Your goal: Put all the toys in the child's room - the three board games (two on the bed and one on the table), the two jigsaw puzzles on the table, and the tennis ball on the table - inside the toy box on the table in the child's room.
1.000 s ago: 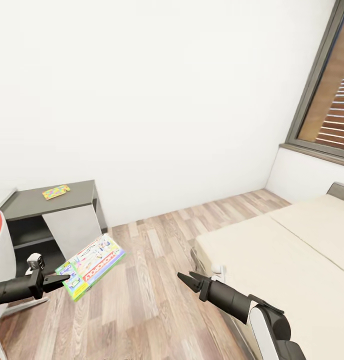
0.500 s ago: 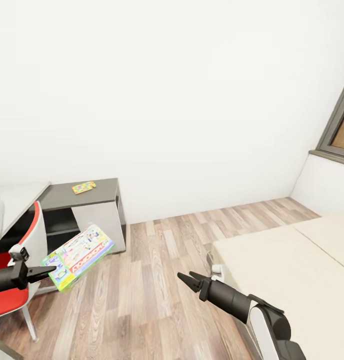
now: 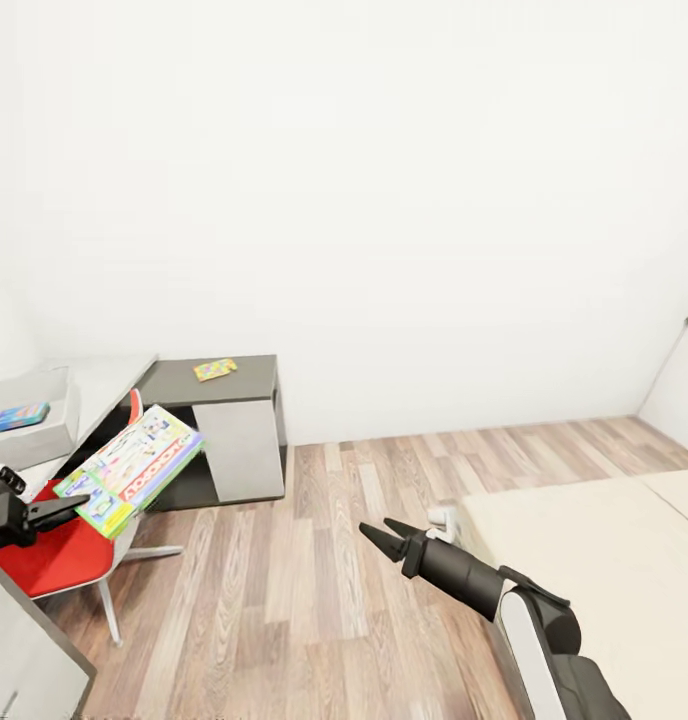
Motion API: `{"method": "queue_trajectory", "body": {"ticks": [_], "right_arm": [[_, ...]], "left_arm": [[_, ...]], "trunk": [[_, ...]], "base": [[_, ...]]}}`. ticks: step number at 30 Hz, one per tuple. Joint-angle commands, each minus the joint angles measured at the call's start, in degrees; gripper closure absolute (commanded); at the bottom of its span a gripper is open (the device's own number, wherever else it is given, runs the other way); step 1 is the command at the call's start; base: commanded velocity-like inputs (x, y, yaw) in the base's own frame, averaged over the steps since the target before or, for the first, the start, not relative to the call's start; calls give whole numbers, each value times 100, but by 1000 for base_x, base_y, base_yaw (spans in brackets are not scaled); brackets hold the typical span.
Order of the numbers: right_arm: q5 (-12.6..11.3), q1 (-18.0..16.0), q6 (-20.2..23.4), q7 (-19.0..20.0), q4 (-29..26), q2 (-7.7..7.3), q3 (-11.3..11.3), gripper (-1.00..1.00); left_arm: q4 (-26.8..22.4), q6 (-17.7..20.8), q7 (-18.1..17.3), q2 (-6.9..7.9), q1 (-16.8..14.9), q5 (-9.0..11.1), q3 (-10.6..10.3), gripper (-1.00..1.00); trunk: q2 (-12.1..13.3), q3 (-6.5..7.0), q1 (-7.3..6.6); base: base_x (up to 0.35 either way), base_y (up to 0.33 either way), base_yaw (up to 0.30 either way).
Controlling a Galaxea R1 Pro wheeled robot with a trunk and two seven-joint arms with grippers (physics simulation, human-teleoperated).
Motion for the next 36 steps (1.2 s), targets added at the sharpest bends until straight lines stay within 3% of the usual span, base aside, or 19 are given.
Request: {"method": "queue_trajectory", "body": {"ticks": [1, 4, 7, 19, 36], "right_arm": [[-15, -5, 24, 13, 4, 6, -13, -100], [-14, 0, -20, 13, 9, 7, -6, -100], [-22, 20, -34, 11, 15, 6, -40, -100], [-57, 28, -45, 13, 46, -8, -84, -100], [-19, 28, -44, 7, 43, 3, -63, -100]], "left_arm": [[-4, 56, -21, 29, -5, 10, 72, 100], [-10, 53, -21, 125, 4, 24, 350, 100], [-5, 52, -21, 157, 21, 27, 475, 100], [59, 52, -21, 141, 37, 36, 522, 100], [67, 51, -21, 107, 37, 38, 520, 100]], "trunk": [[32, 9, -20], [152, 65, -86], [233, 102, -130], [233, 102, -130], [233, 102, -130]], "base": [[0, 0, 142], [0, 0, 67], [0, 0, 18], [26, 0, 2], [306, 0, 141]]}}
